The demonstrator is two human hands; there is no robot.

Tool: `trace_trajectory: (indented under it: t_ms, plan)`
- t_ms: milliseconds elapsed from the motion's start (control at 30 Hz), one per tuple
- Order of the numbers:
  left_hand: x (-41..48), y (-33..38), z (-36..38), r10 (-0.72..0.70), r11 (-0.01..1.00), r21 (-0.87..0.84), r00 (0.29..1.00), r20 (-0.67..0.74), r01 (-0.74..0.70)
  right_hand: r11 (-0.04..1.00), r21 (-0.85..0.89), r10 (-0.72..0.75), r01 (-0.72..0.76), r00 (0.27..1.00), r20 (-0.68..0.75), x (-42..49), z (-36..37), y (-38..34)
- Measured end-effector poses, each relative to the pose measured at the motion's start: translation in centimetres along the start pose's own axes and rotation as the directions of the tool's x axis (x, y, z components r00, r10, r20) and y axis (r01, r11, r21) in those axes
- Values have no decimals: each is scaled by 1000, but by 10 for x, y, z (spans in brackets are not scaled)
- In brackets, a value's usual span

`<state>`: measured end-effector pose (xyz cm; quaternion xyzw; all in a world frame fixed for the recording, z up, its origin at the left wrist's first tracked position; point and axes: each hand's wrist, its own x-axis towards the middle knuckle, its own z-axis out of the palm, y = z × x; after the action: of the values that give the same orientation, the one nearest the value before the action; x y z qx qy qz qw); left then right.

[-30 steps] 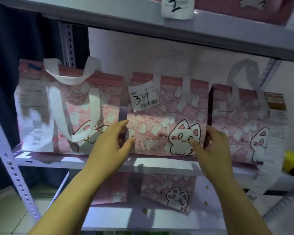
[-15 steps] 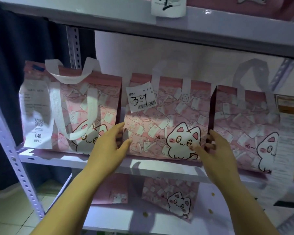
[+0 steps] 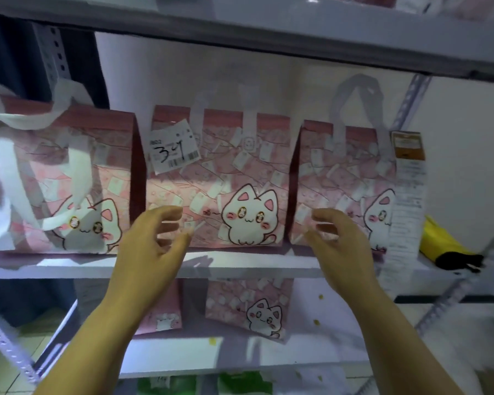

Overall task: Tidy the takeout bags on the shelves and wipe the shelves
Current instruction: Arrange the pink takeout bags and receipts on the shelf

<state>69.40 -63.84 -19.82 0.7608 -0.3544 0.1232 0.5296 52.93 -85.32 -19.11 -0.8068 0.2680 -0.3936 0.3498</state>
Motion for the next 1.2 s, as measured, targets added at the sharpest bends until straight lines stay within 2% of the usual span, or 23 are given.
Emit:
trace_trajectory:
  t_ms: [133, 467, 567, 700, 767, 833, 1000, 1200]
  plan:
    - [0, 15, 21, 58, 998, -42, 993, 107, -54, 999, 7, 37, -37, 999, -32, -15, -22, 10]
    - [-3, 52, 84, 174, 984, -80, 929, 327, -157, 976, -101, 158, -191, 950, -270, -38, -89, 45]
    - [-4, 63, 104, 169, 986, -65, 927, 335, -156, 964, -138, 181, -226, 943, -281, -34, -108, 63]
    - [-4, 74, 132, 173, 982, 13, 936, 308, -186, 958, -206, 136, -200, 948, -287, -16, -130, 85]
    - [-6, 78, 145, 165, 982, 37, 944, 285, -183, 946, -265, 120, -187, 961, -251, -3, -138, 95]
    - [-9, 81, 156, 143, 985, 55, 959, 245, -161, 948, -276, 118, -157, 981, -152, 12, -143, 105]
    - [-14, 86, 178, 63, 989, 117, 982, 181, -85, 944, -266, 226, -198, 971, 80, 38, -148, 124]
    - [-18, 89, 185, -14, 997, 72, 994, 110, 6, 971, -144, 214, -193, 965, 148, 45, -152, 133]
